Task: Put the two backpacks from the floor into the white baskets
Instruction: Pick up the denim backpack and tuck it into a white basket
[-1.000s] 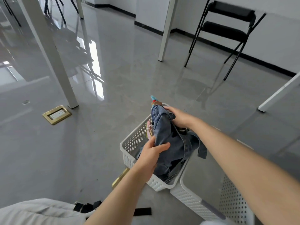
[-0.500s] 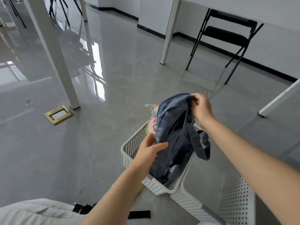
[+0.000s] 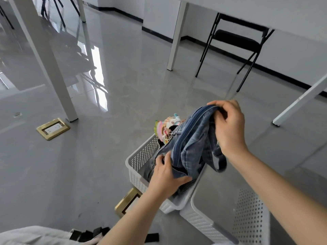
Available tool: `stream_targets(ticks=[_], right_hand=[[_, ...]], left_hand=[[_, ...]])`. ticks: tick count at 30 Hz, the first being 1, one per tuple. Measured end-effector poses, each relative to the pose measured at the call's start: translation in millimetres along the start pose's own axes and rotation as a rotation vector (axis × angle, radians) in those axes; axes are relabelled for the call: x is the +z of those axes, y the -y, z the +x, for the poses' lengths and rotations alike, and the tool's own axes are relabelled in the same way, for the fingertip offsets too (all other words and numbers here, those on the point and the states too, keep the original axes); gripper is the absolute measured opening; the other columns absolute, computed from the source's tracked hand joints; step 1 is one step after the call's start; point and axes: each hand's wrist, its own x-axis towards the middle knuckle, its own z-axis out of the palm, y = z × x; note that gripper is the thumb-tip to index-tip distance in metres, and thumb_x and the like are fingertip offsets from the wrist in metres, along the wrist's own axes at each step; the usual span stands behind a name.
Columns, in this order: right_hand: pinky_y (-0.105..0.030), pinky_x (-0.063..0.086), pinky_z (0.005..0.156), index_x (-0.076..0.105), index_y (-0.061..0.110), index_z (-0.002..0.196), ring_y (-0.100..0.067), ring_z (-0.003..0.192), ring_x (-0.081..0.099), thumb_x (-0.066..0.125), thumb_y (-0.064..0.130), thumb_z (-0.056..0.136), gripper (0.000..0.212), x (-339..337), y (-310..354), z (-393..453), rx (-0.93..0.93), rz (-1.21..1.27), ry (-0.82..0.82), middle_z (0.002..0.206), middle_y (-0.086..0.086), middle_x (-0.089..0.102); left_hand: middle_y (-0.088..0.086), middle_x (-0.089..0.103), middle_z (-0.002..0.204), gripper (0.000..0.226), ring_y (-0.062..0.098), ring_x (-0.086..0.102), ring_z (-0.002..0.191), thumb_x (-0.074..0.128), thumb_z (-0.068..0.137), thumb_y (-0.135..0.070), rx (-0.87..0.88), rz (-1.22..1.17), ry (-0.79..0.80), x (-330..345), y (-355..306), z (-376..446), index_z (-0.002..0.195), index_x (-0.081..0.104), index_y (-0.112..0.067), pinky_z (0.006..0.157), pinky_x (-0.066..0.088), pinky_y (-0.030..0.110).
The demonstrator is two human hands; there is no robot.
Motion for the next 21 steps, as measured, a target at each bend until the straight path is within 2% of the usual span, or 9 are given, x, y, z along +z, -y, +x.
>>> stream_targets(ticks=[4,7,8,10,12,13,16,18,21], right_hand=[[-0.013,0.043,0.089,0.069,0.010,0.097,0.003,0.088,0.054,0.048,-0.007,0.087,0.028,-5.5,3.7,-4.8,-0.026,-0.008,-0.025,0.099,-0.001,0.052],[-0.016,0.044,0.090,0.070,0.009,0.097,-0.003,0.086,0.054,0.047,-0.006,0.088,0.029,-7.0,-5.6,7.9,0.016,-0.009,-0.116,0.101,-0.004,0.051],[-0.012,0.042,0.090,0.070,0.011,0.097,-0.007,0.088,0.053,0.047,-0.005,0.087,0.030,-5.9,-9.4,12.4,0.038,-0.026,-0.132,0.102,-0.003,0.050],[0.002,0.033,0.085,0.072,0.012,0.096,-0.009,0.091,0.051,0.047,-0.007,0.085,0.033,3.5,-15.4,14.6,0.059,-0.092,-0.092,0.101,-0.002,0.050],[0.006,0.028,0.081,0.074,0.012,0.093,-0.009,0.089,0.050,0.049,-0.009,0.079,0.036,18.5,-22.0,10.4,0.035,-0.148,-0.001,0.099,-0.004,0.053],[0.006,0.028,0.080,0.075,0.012,0.091,-0.009,0.088,0.050,0.051,-0.010,0.078,0.036,26.2,-25.1,6.8,0.029,-0.166,0.046,0.097,-0.006,0.054],[0.003,0.032,0.076,0.076,0.013,0.089,-0.010,0.085,0.051,0.052,-0.009,0.079,0.034,37.3,-30.6,2.8,0.031,-0.197,0.115,0.098,-0.008,0.056],[-0.007,0.035,0.076,0.076,0.016,0.089,-0.009,0.086,0.050,0.052,-0.006,0.081,0.033,40.1,-28.4,4.0,0.029,-0.209,0.135,0.098,-0.004,0.055],[-0.019,0.041,0.079,0.076,0.016,0.087,-0.008,0.083,0.051,0.053,-0.006,0.080,0.034,45.4,-19.9,-0.6,-0.045,-0.183,0.247,0.093,0.002,0.052]], left_hand=[[-0.004,0.063,0.101,0.020,0.018,0.060,0.093,0.057,0.091,-0.022,0.121,-0.167,-0.062,1.2,-22.6,-0.2,0.110,0.061,-0.019,0.077,0.046,0.030],[0.005,0.067,0.092,0.018,0.021,0.062,0.084,0.055,0.093,-0.011,0.109,-0.456,0.176,-16.7,-16.4,9.9,0.106,0.064,-0.003,0.075,0.052,0.033],[0.008,0.065,0.089,0.016,0.022,0.061,0.084,0.055,0.093,-0.008,0.038,-0.552,0.147,-26.0,-10.3,13.3,0.103,0.063,0.000,0.074,0.052,0.036],[0.006,0.061,0.080,0.007,0.024,0.057,0.080,0.054,0.092,-0.011,-0.130,-0.528,-0.190,-44.9,7.5,22.2,0.089,0.059,-0.006,0.066,0.046,0.037],[0.009,0.063,0.089,0.005,0.029,0.055,0.083,0.049,0.089,-0.008,-0.253,-0.318,-0.472,-52.3,24.1,22.0,0.090,0.053,-0.011,0.069,0.042,0.035],[0.012,0.063,0.103,0.017,0.032,0.056,0.092,0.047,0.085,-0.004,-0.264,-0.258,-0.479,-53.0,25.4,18.7,0.100,0.052,-0.012,0.078,0.044,0.036],[0.008,0.045,0.141,0.070,0.028,0.043,0.130,0.060,0.076,-0.009,-0.105,-0.175,-0.195,-42.8,20.0,13.9,0.140,0.034,-0.017,0.105,0.035,0.036],[-0.001,0.039,0.149,0.096,0.021,0.038,0.136,0.071,0.068,-0.030,0.084,-0.168,-0.118,-38.1,5.2,11.9,0.148,0.020,-0.030,0.111,0.033,0.040],[-0.016,0.051,0.138,0.094,0.012,0.049,0.127,0.072,0.061,-0.055,0.179,-0.277,-0.193,-35.9,-19.1,7.1,0.140,0.023,-0.049,0.105,0.040,0.050]])
